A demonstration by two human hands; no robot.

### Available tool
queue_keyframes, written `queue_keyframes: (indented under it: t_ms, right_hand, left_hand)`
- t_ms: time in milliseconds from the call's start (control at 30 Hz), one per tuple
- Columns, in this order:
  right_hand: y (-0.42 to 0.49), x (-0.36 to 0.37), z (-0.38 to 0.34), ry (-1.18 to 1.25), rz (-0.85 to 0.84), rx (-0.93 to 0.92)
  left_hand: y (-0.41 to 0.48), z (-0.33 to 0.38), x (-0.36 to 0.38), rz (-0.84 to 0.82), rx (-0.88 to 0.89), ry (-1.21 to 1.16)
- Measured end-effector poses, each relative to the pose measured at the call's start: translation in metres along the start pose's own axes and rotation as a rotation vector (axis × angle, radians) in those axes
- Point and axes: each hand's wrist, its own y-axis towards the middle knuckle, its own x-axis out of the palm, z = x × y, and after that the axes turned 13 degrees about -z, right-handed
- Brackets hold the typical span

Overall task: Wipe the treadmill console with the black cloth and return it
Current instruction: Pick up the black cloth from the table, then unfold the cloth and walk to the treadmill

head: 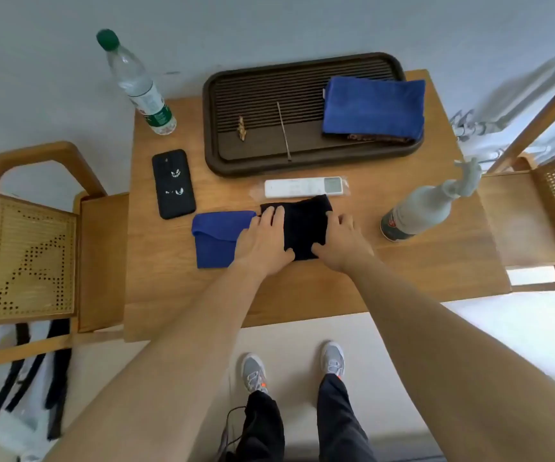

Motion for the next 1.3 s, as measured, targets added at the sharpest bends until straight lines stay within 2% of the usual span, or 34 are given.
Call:
queue_keyframes:
  t_ms: [167, 267, 400, 600, 733, 800, 1000, 1167, 1300]
  right_hand:
    - [0.017, 0.017, 0.002, 0.292, 0.235, -0.004]
    - [0.008, 0.012, -0.004, 0.511, 0.265, -0.012]
    - [-0.032, -0.01, -0.015, 0.719, 0.201, -0.149]
    - [-0.098, -0.06, -0.038, 0.893, 0.076, -0.341]
    - [-0.122, -0.077, -0.081, 0.83, -0.099, -0.423]
    - [-0.128, -0.076, -0.111, 0.749, -0.211, -0.443]
    - [-0.149, -0.021, -0.209, 0.385, -0.515, -0.498]
    - [-0.168, 0.058, -0.304, 0.129, -0.633, -0.611]
    - [-0.195, 0.124, -0.382, -0.1, -0.714, -0.706]
  left_hand:
    - [0.019, 0.007, 0.023, 0.101, -0.026, 0.022]
    - [0.017, 0.009, 0.024, 0.139, -0.007, -0.05]
    - [-0.003, 0.015, 0.004, 0.04, 0.041, -0.159]
    - [-0.058, 0.023, -0.053, 0.002, 0.117, -0.507]
    - [-0.107, 0.007, -0.073, -0.127, 0.173, -0.697]
    - [-0.136, -0.009, -0.076, -0.124, 0.155, -0.814]
    - [-0.233, -0.078, -0.045, 0.034, -0.038, -1.121]
    - [-0.312, -0.151, -0.001, 0.192, -0.298, -1.243]
    - [-0.383, -0.211, 0.025, 0.334, -0.408, -1.311]
